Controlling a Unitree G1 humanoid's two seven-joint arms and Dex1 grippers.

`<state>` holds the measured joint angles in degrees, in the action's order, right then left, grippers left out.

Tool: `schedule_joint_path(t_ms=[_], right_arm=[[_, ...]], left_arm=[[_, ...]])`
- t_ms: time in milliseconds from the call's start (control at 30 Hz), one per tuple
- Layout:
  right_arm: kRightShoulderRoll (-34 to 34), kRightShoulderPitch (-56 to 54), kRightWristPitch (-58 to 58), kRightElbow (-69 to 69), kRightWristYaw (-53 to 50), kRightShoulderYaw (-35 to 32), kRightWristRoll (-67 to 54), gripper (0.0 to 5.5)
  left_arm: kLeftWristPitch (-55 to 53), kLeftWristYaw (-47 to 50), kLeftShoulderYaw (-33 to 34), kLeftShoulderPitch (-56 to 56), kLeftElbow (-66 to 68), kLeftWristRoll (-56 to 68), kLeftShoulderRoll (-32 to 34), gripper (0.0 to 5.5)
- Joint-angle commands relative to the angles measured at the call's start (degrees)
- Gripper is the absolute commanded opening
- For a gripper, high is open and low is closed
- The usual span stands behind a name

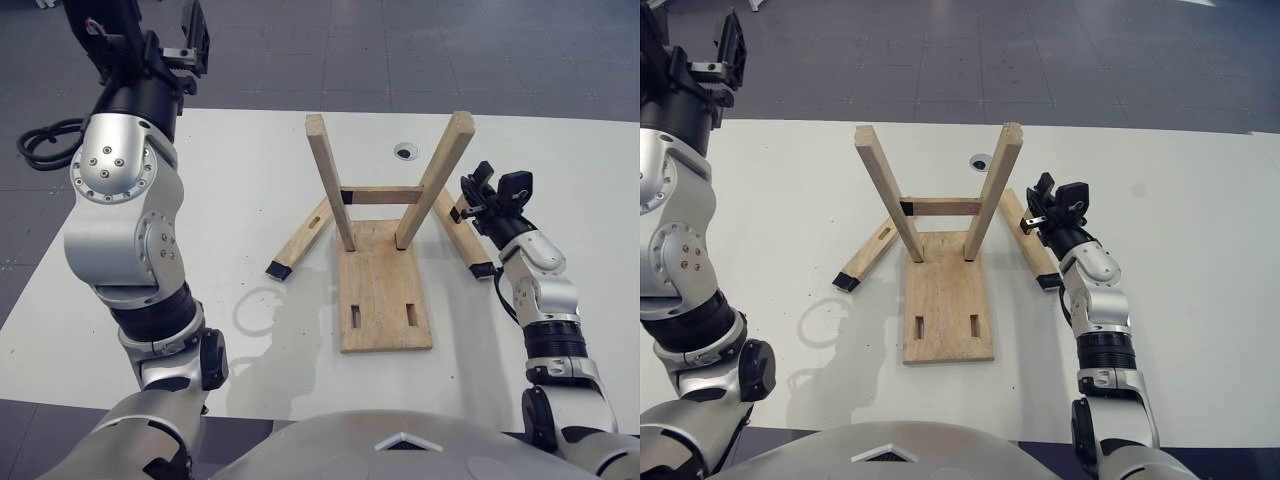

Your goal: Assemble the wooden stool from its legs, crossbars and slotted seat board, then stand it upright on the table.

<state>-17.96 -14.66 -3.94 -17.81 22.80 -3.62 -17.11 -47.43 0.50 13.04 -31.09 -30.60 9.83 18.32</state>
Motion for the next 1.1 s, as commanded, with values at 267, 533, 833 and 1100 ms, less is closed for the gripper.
schedule_joint_path(t_ms=[267, 533, 833, 1100], right_arm=[[3.9, 24.1, -0.2, 20.7, -12.6, -2.3, 5.2, 0.4], [5.8, 25.6, -3.0, 29.9, -12.6, -1.3, 3.1, 0.4], [3.7, 20.9, -7.1, 30.3, -12.3, -3.8, 3.3, 1.63], [3.3, 12.9, -18.5, 39.9, -15.6, -6.5, 0.4, 2.95]], left_arm=[[-2.6, 0.5, -0.9, 1.3, -1.8, -0.9, -0.5, 3.68], [-2.2, 0.3, -1.2, 1.5, -1.0, -1.0, -0.4, 3.68], [-2.1, 0.2, -1.0, 2.1, -1.4, -1.6, -0.6, 3.68], [-2.0, 0.8, -0.8, 2.6, -2.1, -1.9, -1.2, 3.68]])
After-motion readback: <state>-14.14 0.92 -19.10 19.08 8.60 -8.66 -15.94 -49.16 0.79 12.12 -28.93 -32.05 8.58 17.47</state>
